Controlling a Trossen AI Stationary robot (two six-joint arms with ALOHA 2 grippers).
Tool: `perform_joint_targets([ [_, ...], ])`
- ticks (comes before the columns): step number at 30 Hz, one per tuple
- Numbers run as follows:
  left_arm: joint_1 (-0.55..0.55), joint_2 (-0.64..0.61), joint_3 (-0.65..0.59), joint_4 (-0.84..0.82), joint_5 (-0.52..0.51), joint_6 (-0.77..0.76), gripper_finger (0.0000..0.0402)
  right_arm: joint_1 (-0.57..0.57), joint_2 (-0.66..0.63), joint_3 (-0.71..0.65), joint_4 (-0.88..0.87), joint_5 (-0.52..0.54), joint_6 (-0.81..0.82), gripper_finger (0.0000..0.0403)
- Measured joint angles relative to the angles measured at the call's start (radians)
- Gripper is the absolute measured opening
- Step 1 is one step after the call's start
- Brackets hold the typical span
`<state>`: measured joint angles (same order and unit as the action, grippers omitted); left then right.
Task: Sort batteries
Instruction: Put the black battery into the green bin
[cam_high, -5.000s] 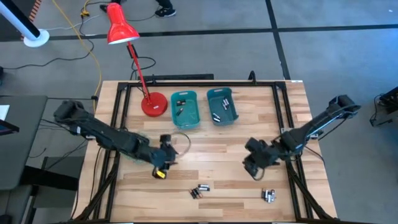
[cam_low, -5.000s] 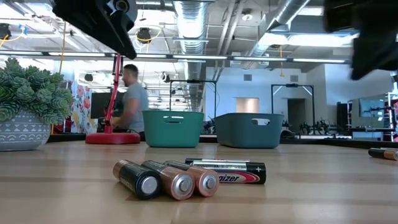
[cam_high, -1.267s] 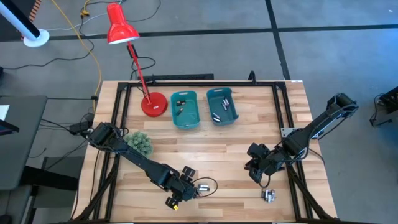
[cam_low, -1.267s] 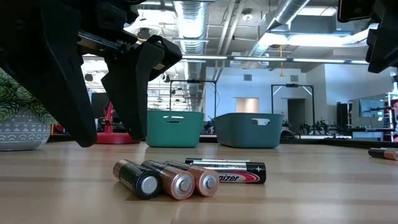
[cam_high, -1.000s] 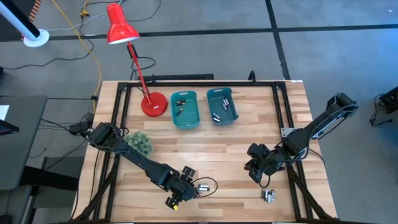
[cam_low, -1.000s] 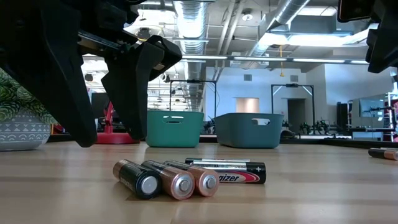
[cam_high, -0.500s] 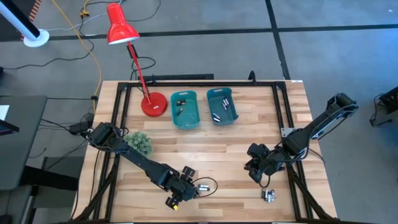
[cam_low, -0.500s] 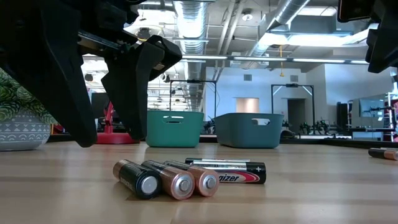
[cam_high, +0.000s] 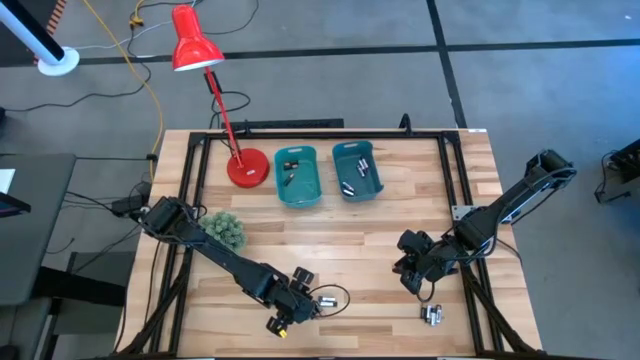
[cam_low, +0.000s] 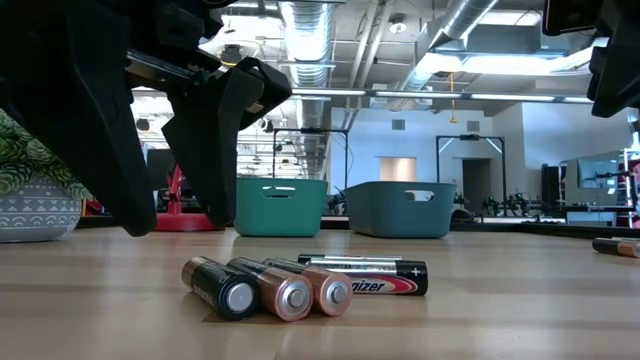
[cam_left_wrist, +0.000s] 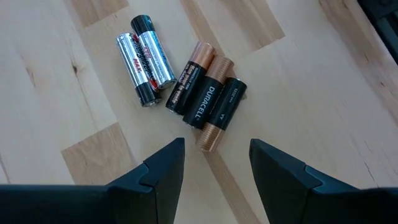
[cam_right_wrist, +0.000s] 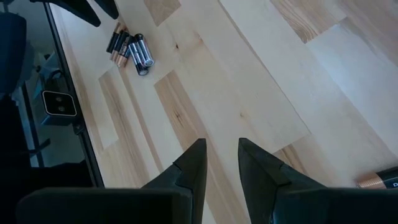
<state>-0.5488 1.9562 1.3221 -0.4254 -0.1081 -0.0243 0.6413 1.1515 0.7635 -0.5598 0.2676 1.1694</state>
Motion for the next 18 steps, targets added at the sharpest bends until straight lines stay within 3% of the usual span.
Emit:
perform_joint_targets([
  [18, 0.006, 0.071, 0.001, 0.032, 0.007, -0.067, 0.0178, 0.000, 0.000, 0.000, -0.008, 0.000, -0.003, 0.0108],
])
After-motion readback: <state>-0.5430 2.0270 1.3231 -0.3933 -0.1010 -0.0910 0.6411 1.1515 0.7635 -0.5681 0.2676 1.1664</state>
